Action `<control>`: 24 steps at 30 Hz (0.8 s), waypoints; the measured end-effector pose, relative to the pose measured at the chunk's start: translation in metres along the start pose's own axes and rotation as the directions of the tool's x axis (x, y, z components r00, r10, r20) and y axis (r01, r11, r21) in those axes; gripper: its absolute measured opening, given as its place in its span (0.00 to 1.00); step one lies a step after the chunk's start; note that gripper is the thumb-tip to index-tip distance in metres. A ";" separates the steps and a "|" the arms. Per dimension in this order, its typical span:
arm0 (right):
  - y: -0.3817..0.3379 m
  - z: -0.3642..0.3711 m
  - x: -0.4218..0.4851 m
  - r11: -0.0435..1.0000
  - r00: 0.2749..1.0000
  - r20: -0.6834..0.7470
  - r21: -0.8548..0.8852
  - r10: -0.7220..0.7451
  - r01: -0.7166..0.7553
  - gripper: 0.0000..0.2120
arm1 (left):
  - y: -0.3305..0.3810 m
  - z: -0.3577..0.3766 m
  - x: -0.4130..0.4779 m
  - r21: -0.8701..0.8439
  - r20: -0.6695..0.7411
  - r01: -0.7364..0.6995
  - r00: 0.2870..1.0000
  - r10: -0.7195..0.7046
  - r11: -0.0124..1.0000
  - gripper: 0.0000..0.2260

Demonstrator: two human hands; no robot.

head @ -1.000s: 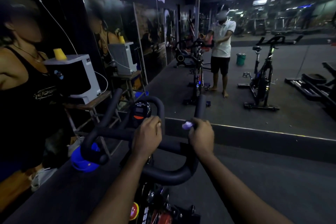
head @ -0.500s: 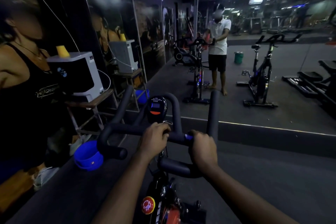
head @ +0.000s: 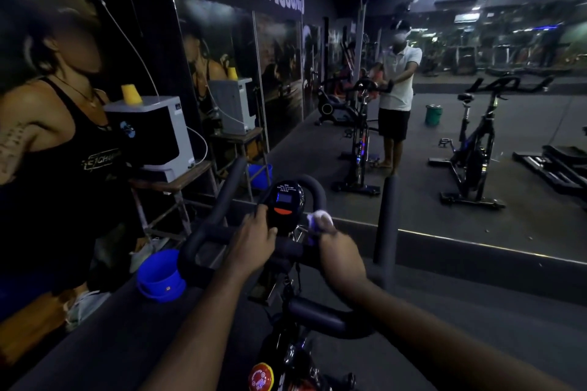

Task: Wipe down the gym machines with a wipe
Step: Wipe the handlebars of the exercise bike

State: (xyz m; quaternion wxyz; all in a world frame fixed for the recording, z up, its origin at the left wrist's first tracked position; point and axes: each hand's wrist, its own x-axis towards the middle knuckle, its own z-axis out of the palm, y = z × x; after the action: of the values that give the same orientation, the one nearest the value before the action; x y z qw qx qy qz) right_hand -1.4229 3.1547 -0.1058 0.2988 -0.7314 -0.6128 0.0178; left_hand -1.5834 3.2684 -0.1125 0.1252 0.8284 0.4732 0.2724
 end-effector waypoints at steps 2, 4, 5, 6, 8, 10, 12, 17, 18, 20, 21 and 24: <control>0.000 0.009 -0.020 0.982 0.996 0.060 -0.168 -0.073 0.082 0.18 | -0.005 0.005 0.004 0.048 0.070 0.037 0.997 -0.040 0.998 0.17; -0.002 0.005 -0.015 0.988 0.998 0.010 -0.142 -0.062 0.063 0.16 | -0.005 0.010 0.003 0.119 0.054 0.046 0.997 -0.052 0.992 0.13; 0.000 0.003 -0.003 0.995 0.996 -0.061 -0.080 -0.063 0.059 0.15 | -0.003 0.011 0.002 0.136 0.033 0.052 0.998 -0.057 0.989 0.11; 0.002 -0.001 0.012 0.997 0.987 -0.143 -0.019 -0.071 0.069 0.15 | -0.003 0.012 0.001 0.137 0.013 0.051 0.998 -0.053 0.989 0.10; 0.010 -0.007 0.049 0.992 0.969 -0.236 0.083 -0.069 0.091 0.17 | -0.004 0.012 0.002 0.111 -0.020 0.025 1.000 -0.023 0.993 0.12; 0.018 -0.006 0.073 0.988 0.982 -0.183 0.134 -0.045 0.071 0.21 | -0.009 0.013 0.002 0.089 -0.059 -0.039 0.997 0.045 0.995 0.15; 0.019 0.002 0.080 0.998 0.996 -0.069 0.020 -0.058 0.059 0.29 | -0.015 0.015 0.007 0.104 -0.101 -0.072 0.991 0.083 0.992 0.21; 0.023 0.002 0.102 0.994 0.992 -0.080 -0.069 -0.095 0.089 0.31 | -0.016 0.008 0.024 0.017 -0.018 0.030 0.999 -0.030 0.999 0.32; 0.022 -0.004 0.115 0.995 0.993 -0.082 -0.059 -0.088 0.083 0.27 | -0.015 0.005 0.026 0.011 -0.023 0.042 0.999 -0.042 0.999 0.30; 0.018 -0.012 0.144 0.997 0.996 -0.043 -0.022 -0.078 0.077 0.20 | -0.015 -0.001 0.033 -0.005 -0.082 0.061 0.995 -0.061 0.998 0.27; 0.014 -0.015 0.155 0.996 0.996 0.017 -0.017 -0.084 0.084 0.17 | -0.016 -0.003 0.037 -0.002 -0.109 0.067 0.992 -0.067 0.998 0.24; 0.004 -0.019 0.186 0.986 0.972 0.167 0.002 -0.164 0.166 0.09 | -0.019 -0.007 0.046 0.016 -0.145 0.067 0.987 -0.064 0.998 0.18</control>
State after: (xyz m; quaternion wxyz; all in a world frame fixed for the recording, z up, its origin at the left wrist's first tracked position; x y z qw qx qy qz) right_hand -1.3654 3.3148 -0.0290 0.2425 -0.6758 -0.6942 0.0505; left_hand -1.5828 3.3169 -0.1006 0.0912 0.7917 0.5109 0.3223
